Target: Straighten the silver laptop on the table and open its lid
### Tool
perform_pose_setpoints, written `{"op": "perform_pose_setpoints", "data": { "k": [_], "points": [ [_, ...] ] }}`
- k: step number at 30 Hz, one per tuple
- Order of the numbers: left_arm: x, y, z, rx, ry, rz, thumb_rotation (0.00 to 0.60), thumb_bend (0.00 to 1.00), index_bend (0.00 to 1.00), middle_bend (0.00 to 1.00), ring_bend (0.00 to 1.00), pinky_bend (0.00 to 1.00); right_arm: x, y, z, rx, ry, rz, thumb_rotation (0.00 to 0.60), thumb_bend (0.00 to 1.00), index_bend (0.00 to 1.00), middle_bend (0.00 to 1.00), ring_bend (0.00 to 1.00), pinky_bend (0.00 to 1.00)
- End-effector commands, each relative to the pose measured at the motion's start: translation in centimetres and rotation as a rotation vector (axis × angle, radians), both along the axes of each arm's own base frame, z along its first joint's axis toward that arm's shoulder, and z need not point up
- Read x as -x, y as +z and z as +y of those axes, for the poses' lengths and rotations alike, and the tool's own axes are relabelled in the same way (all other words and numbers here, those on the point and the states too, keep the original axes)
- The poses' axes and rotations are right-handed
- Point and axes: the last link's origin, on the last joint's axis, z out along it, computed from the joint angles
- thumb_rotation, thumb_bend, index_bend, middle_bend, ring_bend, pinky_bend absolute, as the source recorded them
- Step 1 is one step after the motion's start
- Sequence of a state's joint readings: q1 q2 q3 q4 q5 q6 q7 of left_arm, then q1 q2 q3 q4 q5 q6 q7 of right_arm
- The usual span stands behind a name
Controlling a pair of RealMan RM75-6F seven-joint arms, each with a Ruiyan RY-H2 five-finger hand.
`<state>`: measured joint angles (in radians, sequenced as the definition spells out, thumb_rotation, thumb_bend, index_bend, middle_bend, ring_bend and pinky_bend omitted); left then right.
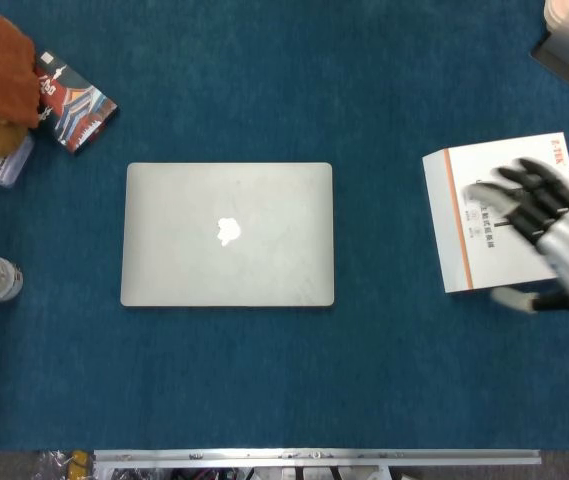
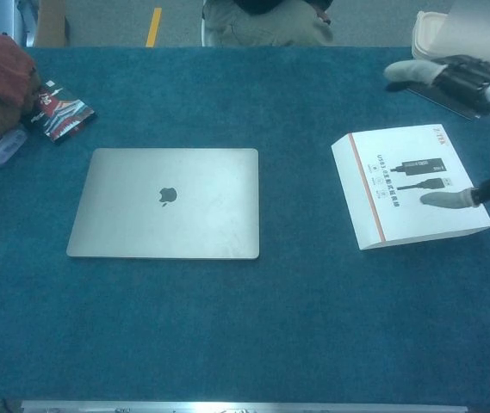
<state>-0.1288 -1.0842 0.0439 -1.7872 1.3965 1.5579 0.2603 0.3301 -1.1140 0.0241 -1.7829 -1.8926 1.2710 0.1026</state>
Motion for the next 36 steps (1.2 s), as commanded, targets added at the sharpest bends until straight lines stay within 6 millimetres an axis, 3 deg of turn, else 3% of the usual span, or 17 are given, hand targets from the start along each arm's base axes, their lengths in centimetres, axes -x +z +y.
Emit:
{"op": "perform_pose_setpoints", "data": {
  "k": [1,11,17,24,36],
  "points": [
    [0.2,0.5,-0.2,-0.014,0.002,0.011,0.6,0.2,0.0,0.0,0.0,0.0,-2.2,-1.7,-0.4,-0.041,0.057,-0.007,0.595,0.0,0.02,0.17,0.09,0.07],
    [1.0,2.0,-1.0,-0.036,0.025,0.029,0.6,0.2,0.0,0.0,0.0,0.0,-6.2,-5.9,-1.9,-0.158,0.096,-0.026,0.599,0.0,0.02,0.16,0.09,0.07],
    [1.3,3.0,-1.1,-0.045,0.028,0.048,0.6,0.2,0.0,0.0,0.0,0.0,-8.5,-9.5,-2.4,-0.228,0.112,-0.019,0.6,0.0,0.02,0.14,0.08,0.07],
    [1.6,3.6,-1.4,-0.039,0.044,0.06,0.6,0.2,0.0,0.0,0.0,0.0,-9.8,-12.1,-2.5,-0.262,0.11,0.002,0.6,0.04,0.02,0.12,0.06,0.07],
    [2.3,3.5,-1.8,-0.015,0.034,0.061,0.6,0.2,0.0,0.0,0.0,0.0,-12.7,-19.1,-2.2,-0.308,0.101,0.068,0.6,0.05,0.02,0.11,0.03,0.07]
  ]
}}
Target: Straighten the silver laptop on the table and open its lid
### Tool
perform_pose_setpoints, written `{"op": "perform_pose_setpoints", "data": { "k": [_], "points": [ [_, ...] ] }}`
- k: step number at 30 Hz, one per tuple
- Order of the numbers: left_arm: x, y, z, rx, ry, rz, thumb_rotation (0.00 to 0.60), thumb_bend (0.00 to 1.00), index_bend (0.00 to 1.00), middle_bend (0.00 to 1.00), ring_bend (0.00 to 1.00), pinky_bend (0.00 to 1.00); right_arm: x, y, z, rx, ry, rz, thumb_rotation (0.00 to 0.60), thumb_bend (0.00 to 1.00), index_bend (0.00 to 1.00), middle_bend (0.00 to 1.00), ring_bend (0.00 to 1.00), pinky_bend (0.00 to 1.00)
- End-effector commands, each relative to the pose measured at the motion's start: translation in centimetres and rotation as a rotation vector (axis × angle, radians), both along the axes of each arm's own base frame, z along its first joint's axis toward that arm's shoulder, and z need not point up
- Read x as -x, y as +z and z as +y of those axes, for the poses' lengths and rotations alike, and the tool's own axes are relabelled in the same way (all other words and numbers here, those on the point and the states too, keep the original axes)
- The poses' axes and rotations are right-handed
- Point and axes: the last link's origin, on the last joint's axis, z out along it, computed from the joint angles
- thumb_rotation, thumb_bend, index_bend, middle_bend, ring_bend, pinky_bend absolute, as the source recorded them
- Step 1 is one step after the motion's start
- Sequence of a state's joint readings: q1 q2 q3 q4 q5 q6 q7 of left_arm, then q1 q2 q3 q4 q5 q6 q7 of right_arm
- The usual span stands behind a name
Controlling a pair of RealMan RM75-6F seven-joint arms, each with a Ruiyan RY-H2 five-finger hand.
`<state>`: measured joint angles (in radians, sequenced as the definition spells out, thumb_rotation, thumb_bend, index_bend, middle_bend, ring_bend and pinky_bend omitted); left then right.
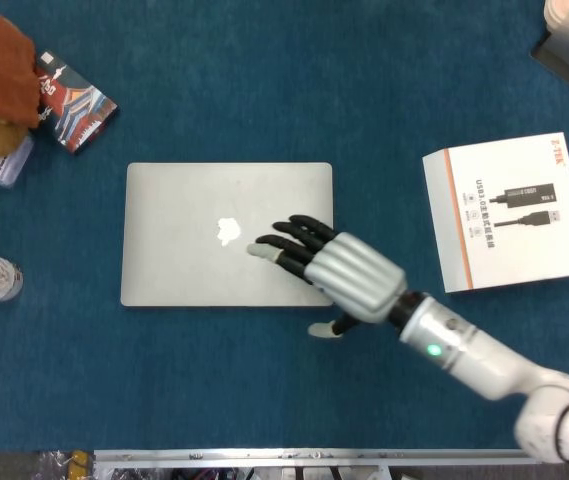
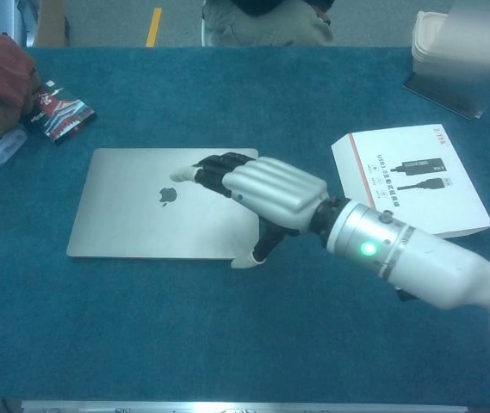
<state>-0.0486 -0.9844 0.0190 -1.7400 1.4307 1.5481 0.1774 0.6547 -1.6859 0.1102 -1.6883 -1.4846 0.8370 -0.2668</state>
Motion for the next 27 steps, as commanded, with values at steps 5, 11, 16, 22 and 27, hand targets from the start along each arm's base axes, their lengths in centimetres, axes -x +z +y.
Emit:
{"op": "perform_pose_setpoints", "data": {
  "k": [5,11,16,22,27],
  "points": [
    [0.1,0.2,-0.4,0.006,-0.012,-0.002,0.6,0.2,0.0,0.0,0.0,0.0,-1.6,-3.3,-0.5,0.024,0.019,0.045,0.6,0.06,0.02,0.1,0.01,0.07],
    [0.2,0.4,-0.6,0.013,-0.012,-0.008,0.6,0.2,0.0,0.0,0.0,0.0,-2.5,-4.8,-1.0,0.031,0.024,0.058,0.6,0.07,0.02,0.1,0.01,0.08],
    [0.3,0.4,-0.7,0.018,-0.013,-0.007,0.6,0.2,0.0,0.0,0.0,0.0,-3.2,-6.2,-1.3,0.031,0.031,0.073,0.6,0.07,0.02,0.1,0.01,0.08],
    [0.2,0.4,-0.7,0.022,-0.02,-0.009,0.6,0.2,0.0,0.0,0.0,0.0,-4.2,-7.9,-1.6,0.039,0.044,0.086,0.6,0.08,0.02,0.1,0.01,0.08],
    [0.2,0.4,-0.6,0.022,-0.024,-0.008,0.6,0.2,0.0,0.0,0.0,0.0,-4.9,-8.8,-1.9,0.052,0.046,0.081,0.6,0.08,0.02,0.1,0.01,0.08]
  ]
}}
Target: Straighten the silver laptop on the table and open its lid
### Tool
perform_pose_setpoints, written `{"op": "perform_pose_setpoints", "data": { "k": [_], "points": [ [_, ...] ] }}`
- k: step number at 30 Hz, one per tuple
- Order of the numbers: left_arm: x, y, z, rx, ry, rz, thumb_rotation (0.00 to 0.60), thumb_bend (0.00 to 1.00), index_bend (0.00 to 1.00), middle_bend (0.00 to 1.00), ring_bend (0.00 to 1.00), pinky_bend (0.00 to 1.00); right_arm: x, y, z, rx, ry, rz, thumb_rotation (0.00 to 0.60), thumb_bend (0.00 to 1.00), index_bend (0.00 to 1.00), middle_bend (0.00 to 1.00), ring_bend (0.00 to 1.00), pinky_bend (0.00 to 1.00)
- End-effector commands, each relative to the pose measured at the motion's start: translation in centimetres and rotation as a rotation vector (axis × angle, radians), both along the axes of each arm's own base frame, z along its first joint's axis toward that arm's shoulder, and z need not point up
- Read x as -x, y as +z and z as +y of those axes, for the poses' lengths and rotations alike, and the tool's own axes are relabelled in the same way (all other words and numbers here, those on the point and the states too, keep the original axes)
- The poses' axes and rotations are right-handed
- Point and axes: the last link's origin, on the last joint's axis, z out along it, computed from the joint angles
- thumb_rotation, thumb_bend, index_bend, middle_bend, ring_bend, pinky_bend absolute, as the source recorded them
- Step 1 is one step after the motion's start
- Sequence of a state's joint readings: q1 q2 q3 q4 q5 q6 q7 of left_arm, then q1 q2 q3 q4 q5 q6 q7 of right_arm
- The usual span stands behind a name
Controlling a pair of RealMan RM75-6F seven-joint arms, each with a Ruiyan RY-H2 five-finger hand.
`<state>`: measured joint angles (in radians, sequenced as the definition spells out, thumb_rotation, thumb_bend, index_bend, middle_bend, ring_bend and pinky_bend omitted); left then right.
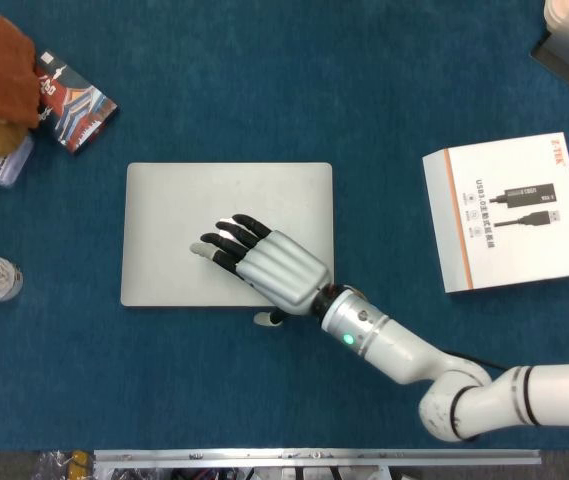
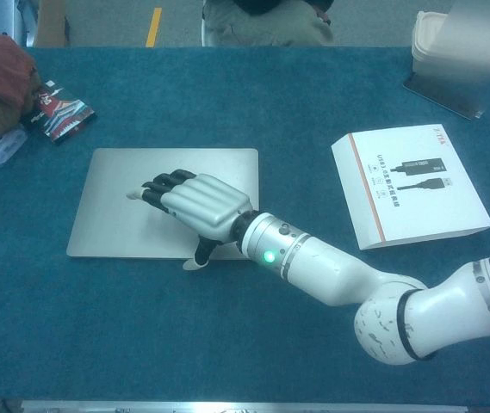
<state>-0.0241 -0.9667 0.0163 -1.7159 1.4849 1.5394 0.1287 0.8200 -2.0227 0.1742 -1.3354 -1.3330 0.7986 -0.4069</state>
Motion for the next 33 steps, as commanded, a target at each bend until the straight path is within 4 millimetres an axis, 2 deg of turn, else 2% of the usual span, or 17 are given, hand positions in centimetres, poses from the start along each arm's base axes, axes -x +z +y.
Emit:
{"op": "perform_pose_setpoints", "data": {
  "k": [1,33],
  "points": [
    [0.0,0.0,0.0,-0.001,-0.001,0.0,0.6,0.2,0.0,0.0,0.0,0.0,-0.5,-0.5,-0.1,0.003,0.0,-0.009,0.6,0.08,0.02,0.1,0.01,0.08],
    [0.7,-0.3,-0.1,0.006,0.002,-0.012,0.6,0.2,0.0,0.0,0.0,0.0,-1.5,-3.3,-0.4,0.045,0.036,0.026,0.6,0.08,0.02,0.1,0.01,0.08]
  ]
}}
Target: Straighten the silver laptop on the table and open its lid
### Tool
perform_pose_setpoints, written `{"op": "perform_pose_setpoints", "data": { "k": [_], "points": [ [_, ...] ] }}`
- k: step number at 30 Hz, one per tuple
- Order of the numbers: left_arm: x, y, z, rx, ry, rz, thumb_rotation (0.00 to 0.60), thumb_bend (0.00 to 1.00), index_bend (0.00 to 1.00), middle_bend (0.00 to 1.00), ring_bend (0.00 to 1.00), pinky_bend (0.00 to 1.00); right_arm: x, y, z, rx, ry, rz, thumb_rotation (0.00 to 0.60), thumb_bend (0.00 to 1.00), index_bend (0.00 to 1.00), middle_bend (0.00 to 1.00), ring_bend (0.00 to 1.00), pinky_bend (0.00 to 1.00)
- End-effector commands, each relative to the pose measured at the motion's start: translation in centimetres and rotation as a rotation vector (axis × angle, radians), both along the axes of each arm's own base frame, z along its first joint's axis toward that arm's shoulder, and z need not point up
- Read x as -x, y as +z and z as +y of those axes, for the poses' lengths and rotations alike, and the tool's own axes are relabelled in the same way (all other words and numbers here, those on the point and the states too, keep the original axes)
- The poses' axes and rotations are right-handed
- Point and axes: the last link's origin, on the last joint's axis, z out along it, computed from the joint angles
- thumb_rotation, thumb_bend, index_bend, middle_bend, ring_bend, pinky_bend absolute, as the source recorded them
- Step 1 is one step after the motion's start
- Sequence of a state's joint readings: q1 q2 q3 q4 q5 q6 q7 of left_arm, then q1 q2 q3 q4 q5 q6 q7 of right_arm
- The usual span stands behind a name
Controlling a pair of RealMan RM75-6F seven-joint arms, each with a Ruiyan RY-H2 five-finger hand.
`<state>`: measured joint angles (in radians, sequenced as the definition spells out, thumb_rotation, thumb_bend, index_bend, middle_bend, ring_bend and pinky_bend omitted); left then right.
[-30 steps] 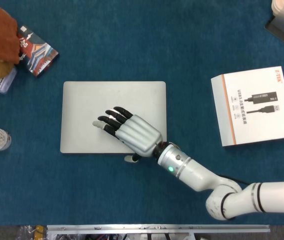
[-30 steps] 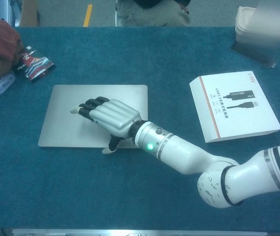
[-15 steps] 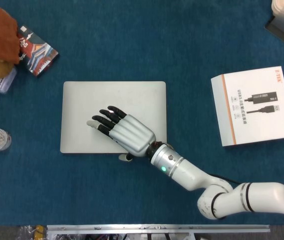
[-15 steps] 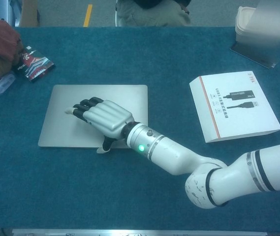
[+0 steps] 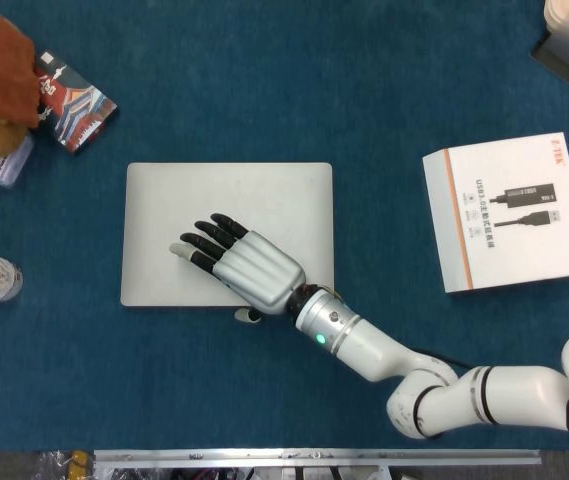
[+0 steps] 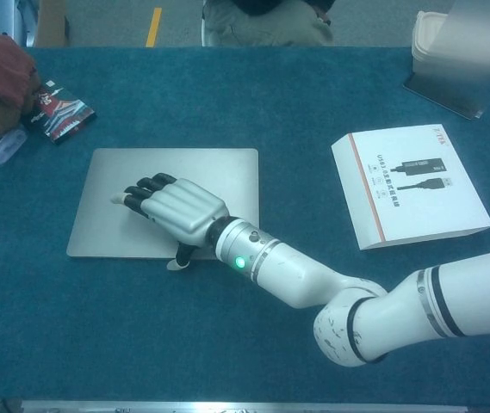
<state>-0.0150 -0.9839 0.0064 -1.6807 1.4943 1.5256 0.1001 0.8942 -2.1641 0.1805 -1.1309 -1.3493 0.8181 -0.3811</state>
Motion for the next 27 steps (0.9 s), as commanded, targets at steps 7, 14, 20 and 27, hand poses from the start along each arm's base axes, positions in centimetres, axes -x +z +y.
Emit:
{"op": "perform_pose_setpoints", "data": {
  "k": [7,14,20,27],
  "points": [
    [0.3,-0.1,-0.2,-0.002,0.0,-0.006,0.6,0.2,0.0,0.0,0.0,0.0,0.1,-0.2,-0.1,0.006,-0.006,0.008,0.6,0.22,0.02,0.1,0.01,0.08],
    [0.6,-0.2,-0.2,0.001,0.011,-0.006,0.6,0.2,0.0,0.0,0.0,0.0,0.3,0.0,-0.2,0.017,0.0,0.018,0.6,0.33,0.02,0.1,0.01,0.08],
    [1.4,-0.9,0.1,0.047,0.049,-0.021,0.6,0.2,0.0,0.0,0.0,0.0,0.3,0.5,-0.4,0.039,0.01,0.026,0.6,0.38,0.02,0.1,0.01,0.08],
    [2.3,-1.6,0.4,0.08,0.092,-0.037,0.6,0.2,0.0,0.0,0.0,0.0,-0.2,1.7,-0.9,0.079,0.027,0.024,0.6,0.39,0.02,0.1,0.01,0.08]
  ]
}}
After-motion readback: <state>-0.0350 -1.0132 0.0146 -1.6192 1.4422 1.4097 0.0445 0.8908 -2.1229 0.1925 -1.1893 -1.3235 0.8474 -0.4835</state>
